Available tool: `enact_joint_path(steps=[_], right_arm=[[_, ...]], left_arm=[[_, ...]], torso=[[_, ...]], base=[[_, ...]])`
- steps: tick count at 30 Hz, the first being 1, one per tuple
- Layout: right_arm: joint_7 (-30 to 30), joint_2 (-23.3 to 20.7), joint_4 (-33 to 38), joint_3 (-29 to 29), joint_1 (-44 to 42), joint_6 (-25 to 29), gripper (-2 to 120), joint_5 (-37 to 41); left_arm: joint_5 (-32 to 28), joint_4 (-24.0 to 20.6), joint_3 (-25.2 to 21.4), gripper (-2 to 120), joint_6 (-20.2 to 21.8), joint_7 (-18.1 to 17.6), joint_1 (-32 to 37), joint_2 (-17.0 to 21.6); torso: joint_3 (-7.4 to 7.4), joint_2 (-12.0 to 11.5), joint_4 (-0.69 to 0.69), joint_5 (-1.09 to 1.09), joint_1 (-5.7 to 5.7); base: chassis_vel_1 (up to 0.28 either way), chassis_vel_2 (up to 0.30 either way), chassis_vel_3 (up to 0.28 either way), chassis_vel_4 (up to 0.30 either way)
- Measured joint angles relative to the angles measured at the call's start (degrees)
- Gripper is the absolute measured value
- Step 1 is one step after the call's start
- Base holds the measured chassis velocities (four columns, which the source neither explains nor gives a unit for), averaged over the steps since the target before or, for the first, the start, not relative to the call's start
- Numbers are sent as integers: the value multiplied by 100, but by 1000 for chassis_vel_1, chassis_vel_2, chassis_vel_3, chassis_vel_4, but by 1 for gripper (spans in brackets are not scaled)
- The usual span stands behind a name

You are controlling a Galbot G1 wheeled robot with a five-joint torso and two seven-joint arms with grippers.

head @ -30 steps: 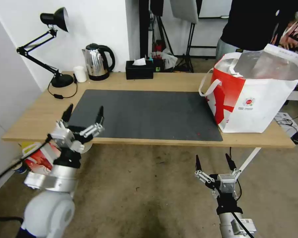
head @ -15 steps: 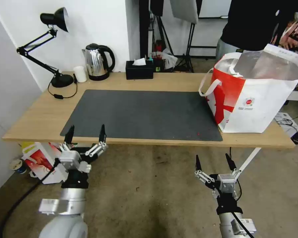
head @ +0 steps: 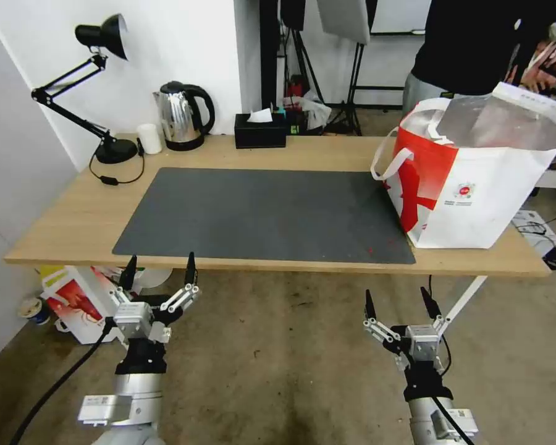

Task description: Pick up the trash from the table and place it into the takeout bag.

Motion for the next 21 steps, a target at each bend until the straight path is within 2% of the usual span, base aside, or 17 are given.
enact_joint_path(steps=[21], right_arm=[[0, 0, 0, 0, 0, 0, 100, 0]], left_arm=[[236, 521, 264, 100, -104, -270, 191, -37]], torso=[[0, 0, 0, 0, 0]], base=[[0, 0, 0, 0]])
